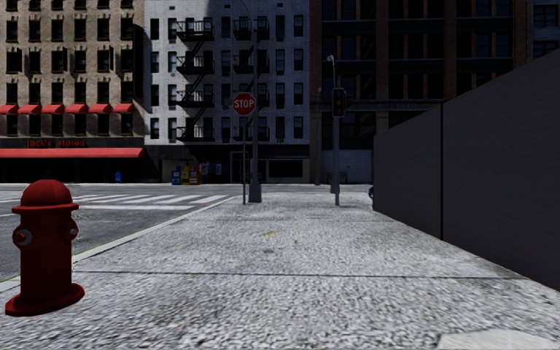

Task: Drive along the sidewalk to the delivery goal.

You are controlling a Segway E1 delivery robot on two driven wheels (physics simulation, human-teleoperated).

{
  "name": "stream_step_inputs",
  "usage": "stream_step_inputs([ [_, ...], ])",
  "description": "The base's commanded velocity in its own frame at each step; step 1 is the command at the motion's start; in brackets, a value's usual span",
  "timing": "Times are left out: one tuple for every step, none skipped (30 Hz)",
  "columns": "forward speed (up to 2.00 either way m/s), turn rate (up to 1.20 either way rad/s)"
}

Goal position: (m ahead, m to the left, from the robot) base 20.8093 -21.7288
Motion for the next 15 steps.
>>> stream_step_inputs([
  [2.00, 0.00],
  [2.00, 0.00],
  [2.00, 0.00],
  [2.00, 0.00],
  [2.00, 0.00],
  [2.00, 0.00],
  [2.00, 0.00],
  [2.00, 0.00],
  [2.00, 0.00],
  [2.00, 0.00],
  [2.00, 0.00],
  [2.00, 0.00],
  [2.00, 0.00],
  [2.00, 0.00],
  [2.00, 0.00],
])
